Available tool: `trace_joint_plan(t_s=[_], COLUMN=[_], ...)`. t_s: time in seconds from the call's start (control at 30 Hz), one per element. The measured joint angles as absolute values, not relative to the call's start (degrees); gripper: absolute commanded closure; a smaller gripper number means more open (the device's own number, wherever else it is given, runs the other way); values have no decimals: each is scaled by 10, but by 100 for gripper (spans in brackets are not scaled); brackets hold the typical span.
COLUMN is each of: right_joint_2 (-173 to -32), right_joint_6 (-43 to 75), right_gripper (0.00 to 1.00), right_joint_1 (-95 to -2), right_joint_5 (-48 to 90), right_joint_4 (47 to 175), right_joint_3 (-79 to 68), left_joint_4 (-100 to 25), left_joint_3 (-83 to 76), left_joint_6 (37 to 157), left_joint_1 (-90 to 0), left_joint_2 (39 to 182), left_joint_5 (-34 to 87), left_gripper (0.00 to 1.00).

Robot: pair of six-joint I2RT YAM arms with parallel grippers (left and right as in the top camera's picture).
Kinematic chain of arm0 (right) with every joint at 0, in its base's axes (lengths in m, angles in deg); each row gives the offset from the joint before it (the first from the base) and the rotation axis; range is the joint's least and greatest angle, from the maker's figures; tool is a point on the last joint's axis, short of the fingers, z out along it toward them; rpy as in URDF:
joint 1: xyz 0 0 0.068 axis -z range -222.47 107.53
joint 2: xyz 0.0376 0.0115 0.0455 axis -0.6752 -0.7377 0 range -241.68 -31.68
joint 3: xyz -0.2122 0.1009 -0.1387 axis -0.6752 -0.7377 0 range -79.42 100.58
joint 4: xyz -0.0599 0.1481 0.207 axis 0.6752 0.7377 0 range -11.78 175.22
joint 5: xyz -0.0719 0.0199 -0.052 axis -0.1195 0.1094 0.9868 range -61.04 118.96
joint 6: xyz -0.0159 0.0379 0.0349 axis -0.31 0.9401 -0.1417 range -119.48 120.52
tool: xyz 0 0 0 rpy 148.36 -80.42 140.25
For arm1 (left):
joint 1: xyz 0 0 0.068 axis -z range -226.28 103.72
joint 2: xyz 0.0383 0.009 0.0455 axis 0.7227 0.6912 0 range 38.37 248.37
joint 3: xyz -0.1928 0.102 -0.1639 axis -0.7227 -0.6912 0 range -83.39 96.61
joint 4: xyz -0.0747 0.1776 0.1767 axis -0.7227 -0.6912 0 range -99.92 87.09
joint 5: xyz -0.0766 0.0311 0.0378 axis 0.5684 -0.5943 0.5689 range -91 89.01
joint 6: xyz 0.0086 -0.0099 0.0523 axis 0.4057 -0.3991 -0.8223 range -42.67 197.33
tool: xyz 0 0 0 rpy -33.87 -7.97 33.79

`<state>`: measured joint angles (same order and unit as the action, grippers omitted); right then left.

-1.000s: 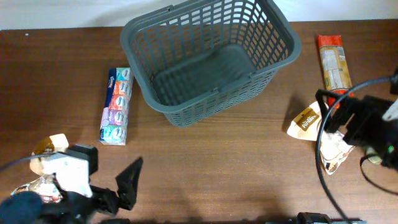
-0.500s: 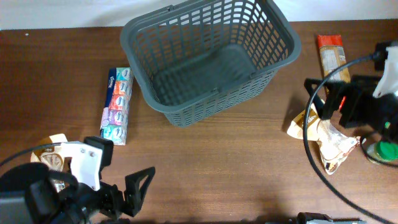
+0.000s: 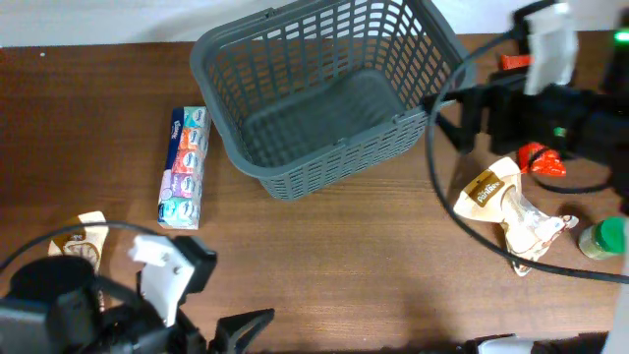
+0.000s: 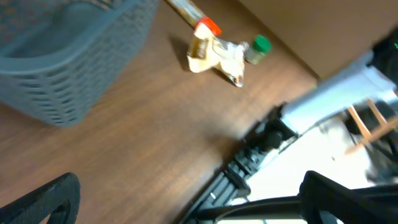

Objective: Pack container

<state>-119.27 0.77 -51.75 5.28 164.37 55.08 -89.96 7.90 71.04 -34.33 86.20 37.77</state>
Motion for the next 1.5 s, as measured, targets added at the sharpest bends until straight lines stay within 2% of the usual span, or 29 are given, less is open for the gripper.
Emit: trace_joint_plan(t_s=[0.13,0.3,0.53,0.67,0.93,1.43,1.47,1.5], right_joint_2=[-1198,-1198,-1215,-1243,-1278,-1393,-1399,-1403], right_joint_6=[17,21,-7,-48,-118,-134,-134,-134], right_gripper=[1,1,1,1,1,1,1,1], right_joint_1=[-560,-566,-566,-566,-566,-566,-566,-566], right_joint_5=[110,147,141,123,80,77,78,80], right_joint_4=[1659,1662,1652,1655,1654,1648,1647,1647], right_joint_3=[553,554,558,558,558,559,559,559], left_joint_4=[-893,-885,-847,-836,-836,-836,-836,-836], left_joint_3=[80,89,109,110,110,110,110,110], left_joint_6=[723,774,856,879,892,894,894,894], left_joint_1=[-262,-121,117,194,212,212,212,212], left_joint_2=[904,983,1111,1153,1174,1178,1178,1178], left_joint_5=[320,202,42,-8,-4,95,102,106], left_gripper=[1,0,0,1,0,0,1,11])
